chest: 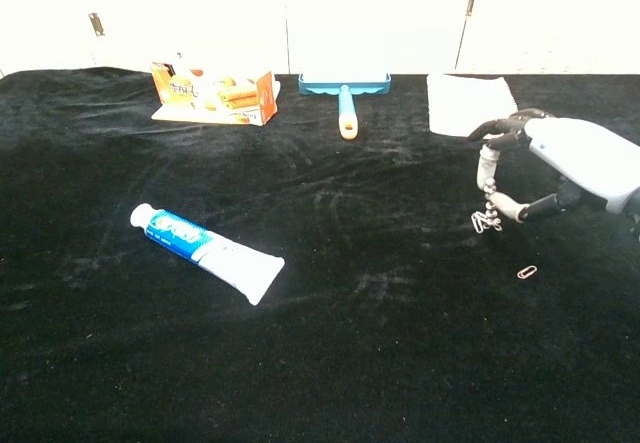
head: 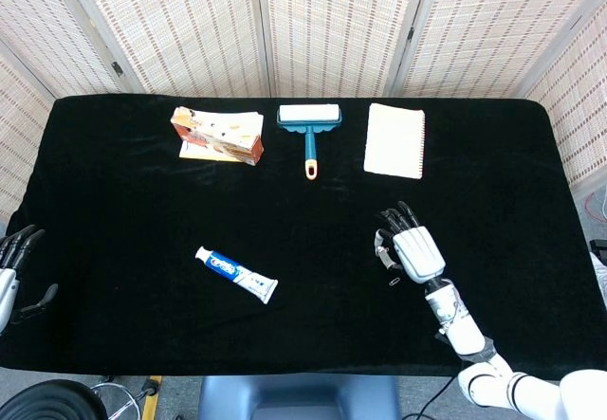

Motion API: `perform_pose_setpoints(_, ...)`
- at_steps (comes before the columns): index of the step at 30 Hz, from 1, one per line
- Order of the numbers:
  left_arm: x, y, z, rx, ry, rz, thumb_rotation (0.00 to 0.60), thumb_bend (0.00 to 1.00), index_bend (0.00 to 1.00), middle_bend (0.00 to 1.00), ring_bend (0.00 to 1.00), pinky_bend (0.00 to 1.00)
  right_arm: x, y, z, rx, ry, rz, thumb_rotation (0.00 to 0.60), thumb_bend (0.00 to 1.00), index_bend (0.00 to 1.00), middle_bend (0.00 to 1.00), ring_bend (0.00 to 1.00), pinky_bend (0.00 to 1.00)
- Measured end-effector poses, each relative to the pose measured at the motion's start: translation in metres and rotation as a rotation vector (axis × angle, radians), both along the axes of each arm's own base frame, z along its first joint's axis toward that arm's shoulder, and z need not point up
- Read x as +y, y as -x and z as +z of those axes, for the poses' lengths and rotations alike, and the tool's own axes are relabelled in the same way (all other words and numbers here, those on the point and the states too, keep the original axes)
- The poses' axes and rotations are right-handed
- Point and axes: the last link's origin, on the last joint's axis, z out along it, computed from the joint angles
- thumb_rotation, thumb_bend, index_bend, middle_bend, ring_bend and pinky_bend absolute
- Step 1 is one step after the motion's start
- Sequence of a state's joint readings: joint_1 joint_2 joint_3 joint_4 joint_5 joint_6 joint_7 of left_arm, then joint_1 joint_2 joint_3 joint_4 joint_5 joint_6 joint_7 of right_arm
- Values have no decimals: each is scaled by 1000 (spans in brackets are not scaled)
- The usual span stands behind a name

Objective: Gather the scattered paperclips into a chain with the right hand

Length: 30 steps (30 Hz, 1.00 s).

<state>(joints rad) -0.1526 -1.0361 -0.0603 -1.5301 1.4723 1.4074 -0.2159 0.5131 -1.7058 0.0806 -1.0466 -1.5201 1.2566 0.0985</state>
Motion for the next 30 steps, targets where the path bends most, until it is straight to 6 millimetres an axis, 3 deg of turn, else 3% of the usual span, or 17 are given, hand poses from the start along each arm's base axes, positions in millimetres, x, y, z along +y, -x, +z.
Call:
perform_pose_setpoints(21, 1, 0, -1, 5, 3, -2, 600, 406, 0, 64, 69, 76, 8, -1, 23, -41, 61, 17, 600, 636, 980, 213, 142, 0)
perform_pose_setpoints(30, 2, -1, -5, 21, 15, -4, 600, 406, 0, 64, 69, 76, 27, 17, 43, -60, 123, -8, 600, 635, 980, 213, 141, 0)
